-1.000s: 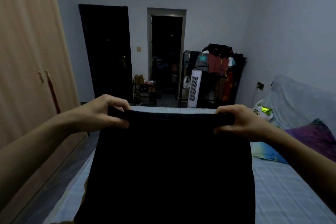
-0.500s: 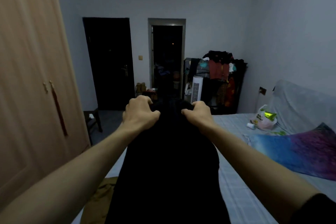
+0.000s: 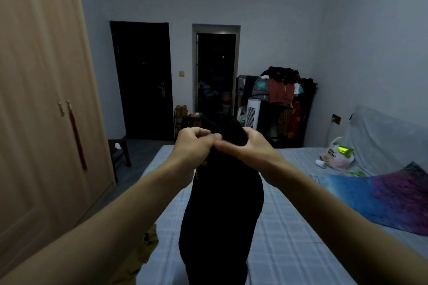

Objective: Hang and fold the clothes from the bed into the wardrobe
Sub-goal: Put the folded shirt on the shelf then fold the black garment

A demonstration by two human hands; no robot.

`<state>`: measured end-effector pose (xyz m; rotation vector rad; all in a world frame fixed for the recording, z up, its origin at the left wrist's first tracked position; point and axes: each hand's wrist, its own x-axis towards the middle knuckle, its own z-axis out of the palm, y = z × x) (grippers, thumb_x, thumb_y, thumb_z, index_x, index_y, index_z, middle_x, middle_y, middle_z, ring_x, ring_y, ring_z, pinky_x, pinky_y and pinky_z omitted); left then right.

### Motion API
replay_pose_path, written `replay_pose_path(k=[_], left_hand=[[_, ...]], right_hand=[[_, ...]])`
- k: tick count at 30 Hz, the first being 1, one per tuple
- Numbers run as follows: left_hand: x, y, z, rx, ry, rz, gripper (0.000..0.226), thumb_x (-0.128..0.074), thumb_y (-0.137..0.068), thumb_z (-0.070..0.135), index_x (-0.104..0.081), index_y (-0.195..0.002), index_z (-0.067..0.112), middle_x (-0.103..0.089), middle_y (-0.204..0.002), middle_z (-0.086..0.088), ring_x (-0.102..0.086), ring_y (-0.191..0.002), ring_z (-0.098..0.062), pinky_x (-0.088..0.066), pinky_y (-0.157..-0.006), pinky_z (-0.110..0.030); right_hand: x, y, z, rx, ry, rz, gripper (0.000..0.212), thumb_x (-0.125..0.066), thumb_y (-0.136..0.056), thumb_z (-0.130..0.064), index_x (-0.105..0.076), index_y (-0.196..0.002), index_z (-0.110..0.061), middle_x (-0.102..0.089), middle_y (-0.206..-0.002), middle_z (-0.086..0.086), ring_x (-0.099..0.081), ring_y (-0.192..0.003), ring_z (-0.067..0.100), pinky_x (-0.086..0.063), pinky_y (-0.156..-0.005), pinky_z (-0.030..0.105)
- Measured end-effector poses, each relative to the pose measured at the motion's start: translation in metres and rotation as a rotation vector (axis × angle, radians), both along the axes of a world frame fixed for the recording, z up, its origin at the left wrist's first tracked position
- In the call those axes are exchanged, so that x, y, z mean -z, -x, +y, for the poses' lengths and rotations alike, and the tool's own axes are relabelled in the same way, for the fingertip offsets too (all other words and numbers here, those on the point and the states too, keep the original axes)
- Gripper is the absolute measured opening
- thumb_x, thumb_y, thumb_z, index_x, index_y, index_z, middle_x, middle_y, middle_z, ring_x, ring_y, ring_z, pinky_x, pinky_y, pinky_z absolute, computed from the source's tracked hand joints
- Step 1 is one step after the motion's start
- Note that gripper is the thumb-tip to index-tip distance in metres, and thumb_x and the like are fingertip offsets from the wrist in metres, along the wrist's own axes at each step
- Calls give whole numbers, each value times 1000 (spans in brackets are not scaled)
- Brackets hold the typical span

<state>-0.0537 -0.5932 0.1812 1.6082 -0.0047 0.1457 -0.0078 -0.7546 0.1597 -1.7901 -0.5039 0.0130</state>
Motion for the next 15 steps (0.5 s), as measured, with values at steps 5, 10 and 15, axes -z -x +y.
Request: replay_pose_path(k=[5,10,15], left_hand=[[1,7,1,174,41,130,20,-51,-97,13,-67,-103,2,-64,-82,-13,-63,-68,-24,-54,-60,-32],[16,-1,41,-133,-836,-541,21,-75,-83,22,-71,-104,20,-72,-96,5,-68,-89,-8,-57,-80,-28],[31,-13,70,307,-548,-182,113,-96,-51,33,-36,-147,24,-52,-140,3,-48,-132,-15,-40,-110,-35]], right_hand=[[24,-4,3,188,242,-134,83,-93,-46,-40,-53,-117,-23,-65,-104,-6,-64,-97,8,-57,-81,29],[27,-10,-17,24,301,-47,56,-85,-63,-3,-63,-110,-23,-66,-104,-2,-66,-97,11,-56,-84,26],[13,1,-33,-172,206,-69,57,-80,-70,5,-64,-119,-19,-68,-112,4,-66,-106,14,-54,-92,29]])
